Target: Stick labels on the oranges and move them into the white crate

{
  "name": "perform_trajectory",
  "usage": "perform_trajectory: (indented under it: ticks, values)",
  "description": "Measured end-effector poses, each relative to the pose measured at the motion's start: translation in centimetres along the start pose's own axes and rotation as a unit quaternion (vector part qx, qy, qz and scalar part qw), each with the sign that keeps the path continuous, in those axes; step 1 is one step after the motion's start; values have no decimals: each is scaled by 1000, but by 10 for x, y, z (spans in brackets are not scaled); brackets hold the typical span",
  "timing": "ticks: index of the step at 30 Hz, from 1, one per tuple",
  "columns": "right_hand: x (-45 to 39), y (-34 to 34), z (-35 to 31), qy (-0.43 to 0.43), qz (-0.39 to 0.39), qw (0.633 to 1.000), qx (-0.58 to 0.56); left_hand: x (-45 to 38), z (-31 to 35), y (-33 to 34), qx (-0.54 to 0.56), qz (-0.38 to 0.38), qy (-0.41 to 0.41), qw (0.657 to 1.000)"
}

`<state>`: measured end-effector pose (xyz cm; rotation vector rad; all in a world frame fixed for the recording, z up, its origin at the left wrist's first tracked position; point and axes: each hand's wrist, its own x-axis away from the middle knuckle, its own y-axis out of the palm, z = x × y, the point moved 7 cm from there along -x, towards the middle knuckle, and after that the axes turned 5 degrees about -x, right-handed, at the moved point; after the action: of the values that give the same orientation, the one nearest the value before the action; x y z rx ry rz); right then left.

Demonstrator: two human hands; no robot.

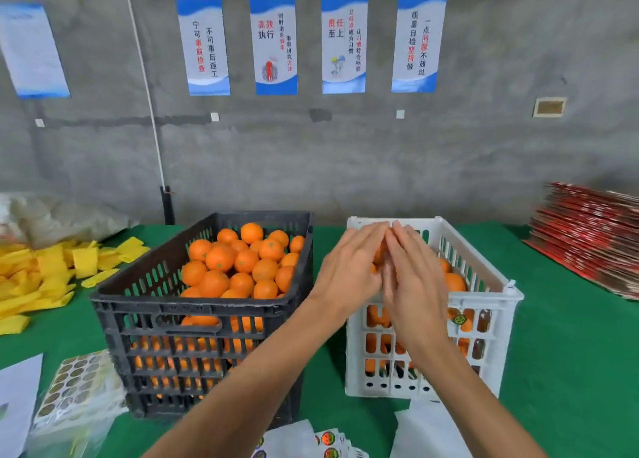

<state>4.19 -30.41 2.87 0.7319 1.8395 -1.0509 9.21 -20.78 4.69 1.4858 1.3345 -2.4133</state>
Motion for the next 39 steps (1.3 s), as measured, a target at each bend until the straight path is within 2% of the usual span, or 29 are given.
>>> perform_trajectory:
  ticks: [2, 4, 7, 9, 11, 14, 15, 17, 19, 21, 22, 24, 25, 27, 29, 31, 33, 36, 39]
  values:
    - [-9, 11, 2, 21, -33, 999, 16, -14, -9, 10, -24, -70, 6, 997]
    - [-15, 24, -2, 21, -45, 999, 8, -21, -37, 4, -74, -98, -18, 992]
    - [-22, 58, -25, 36, -82, 994, -65, -20, -108, -23, -134, -104, -128, 977]
    - [-31, 93, -45, 90, -150, 976, -127, -9, -157, -36, -139, -156, -203, 957]
    - [-40, 132, -68, 145, -252, 943, -163, 10, -197, -39, -141, -269, -263, 916]
    - [-45, 177, -96, 160, -352, 911, -144, 41, -234, -34, -177, -450, -318, 815]
    - [-43, 188, -101, 152, -375, 905, -129, 52, -241, -28, -151, -497, -345, 782]
    - [-42, 200, -102, 152, -387, 903, -109, 73, -241, -5, -31, -565, -402, 720]
    - [-45, 205, -93, 187, -362, 902, -141, 84, -230, 17, 63, -612, -420, 667]
    - [-48, 203, -87, 208, -331, 905, -166, 87, -222, 28, 70, -643, -406, 646]
    - [-48, 203, -86, 212, -327, 905, -169, 86, -223, 33, 69, -636, -402, 656]
    - [-46, 203, -87, 214, -326, 905, -172, 79, -234, 39, 55, -580, -405, 705]
    - [-45, 203, -87, 215, -324, 905, -174, 77, -234, 39, 53, -573, -402, 712]
    - [-45, 204, -86, 218, -321, 904, -180, 83, -225, 41, 62, -625, -372, 683]
    - [-45, 203, -85, 221, -316, 903, -188, 83, -228, 44, 21, -635, -368, 679]
    - [-44, 201, -84, 224, -312, 902, -195, 79, -235, 45, -49, -622, -352, 698]
    - [-45, 199, -84, 224, -306, 904, -197, 77, -243, 42, -94, -612, -354, 701]
    - [-45, 200, -83, 221, -305, 905, -196, 58, -248, 35, -144, -540, -332, 760]
    - [-43, 200, -83, 220, -307, 906, -192, 52, -243, 34, -170, -530, -292, 778]
